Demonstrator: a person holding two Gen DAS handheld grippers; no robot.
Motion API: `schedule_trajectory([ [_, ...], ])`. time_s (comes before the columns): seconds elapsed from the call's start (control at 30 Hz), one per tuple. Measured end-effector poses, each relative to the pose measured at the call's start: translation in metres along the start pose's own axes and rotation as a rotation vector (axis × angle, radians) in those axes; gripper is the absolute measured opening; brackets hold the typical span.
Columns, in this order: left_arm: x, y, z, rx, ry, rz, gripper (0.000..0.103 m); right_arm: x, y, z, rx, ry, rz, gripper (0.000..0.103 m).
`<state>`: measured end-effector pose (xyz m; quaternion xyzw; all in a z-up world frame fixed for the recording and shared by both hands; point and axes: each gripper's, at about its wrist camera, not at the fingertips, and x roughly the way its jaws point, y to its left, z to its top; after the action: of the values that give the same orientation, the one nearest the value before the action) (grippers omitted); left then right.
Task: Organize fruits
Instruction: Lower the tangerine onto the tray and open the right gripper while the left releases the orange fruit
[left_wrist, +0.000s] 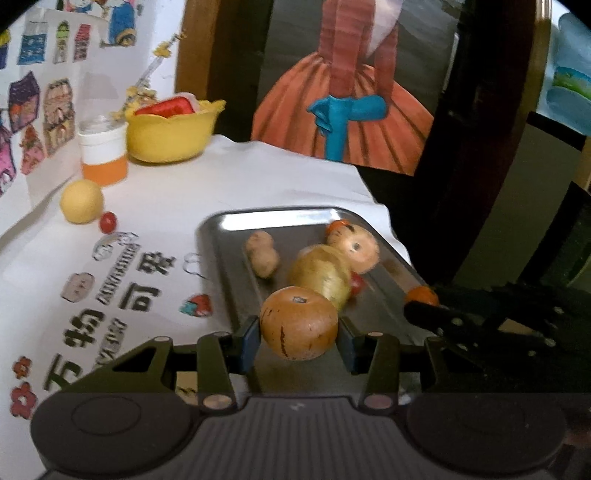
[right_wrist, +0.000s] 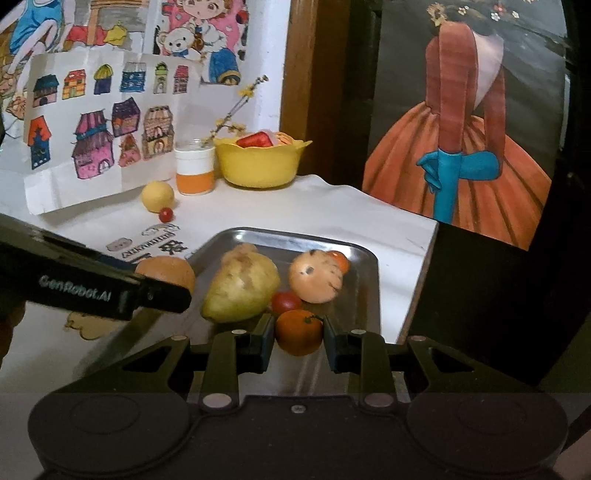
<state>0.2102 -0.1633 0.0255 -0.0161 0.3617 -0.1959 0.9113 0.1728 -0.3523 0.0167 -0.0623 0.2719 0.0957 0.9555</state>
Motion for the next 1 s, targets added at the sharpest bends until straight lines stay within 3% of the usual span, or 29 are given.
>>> schedule_trajectory([
  [0.57,0.014,-0.029,-0.013,0.067,0.058,-0.027,0.049,0.025,-0.02,0.001,0.003,0.001,0.033,0.03],
  [1.0,0.023,-0.038,-0.012,0.077,0.047,-0.031,0.049,0.039,-0.027,-0.004,-0.001,0.017,0.045,0.03],
])
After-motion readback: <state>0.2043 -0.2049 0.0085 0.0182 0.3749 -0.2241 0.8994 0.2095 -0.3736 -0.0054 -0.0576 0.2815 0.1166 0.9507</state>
